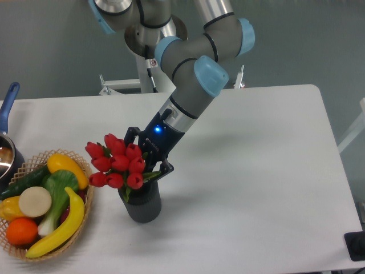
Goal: Pick up the flowers from the vase
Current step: 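Close the gripper around the tulip stems just above the vase rim, then lift the gripped tulip bunch straight up out of the black vase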
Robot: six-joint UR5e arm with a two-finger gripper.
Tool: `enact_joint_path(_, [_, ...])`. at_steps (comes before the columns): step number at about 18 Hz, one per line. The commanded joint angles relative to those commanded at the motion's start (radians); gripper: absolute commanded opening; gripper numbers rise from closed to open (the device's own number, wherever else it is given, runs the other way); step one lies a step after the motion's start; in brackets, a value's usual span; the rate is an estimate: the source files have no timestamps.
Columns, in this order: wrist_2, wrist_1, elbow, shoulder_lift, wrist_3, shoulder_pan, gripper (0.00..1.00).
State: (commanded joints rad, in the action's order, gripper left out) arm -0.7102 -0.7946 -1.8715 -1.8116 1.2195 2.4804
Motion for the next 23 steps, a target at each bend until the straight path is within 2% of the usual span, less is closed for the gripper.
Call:
enact_joint_path(11, [0.080, 0.000, 0.012, 0.018, -0.006, 0.021, 0.44])
enact_joint_path(15, [0.118, 0.000, 0.032, 0.041, -0.073, 0.032, 0.44])
enact_joint_path(19, [0.117, -0.002, 0.092, 0.060, -0.196, 0.047, 0.44])
enact_joint_path(23, [0.123, -0.005, 0.092, 0.092, -0.216, 0.061, 0.44])
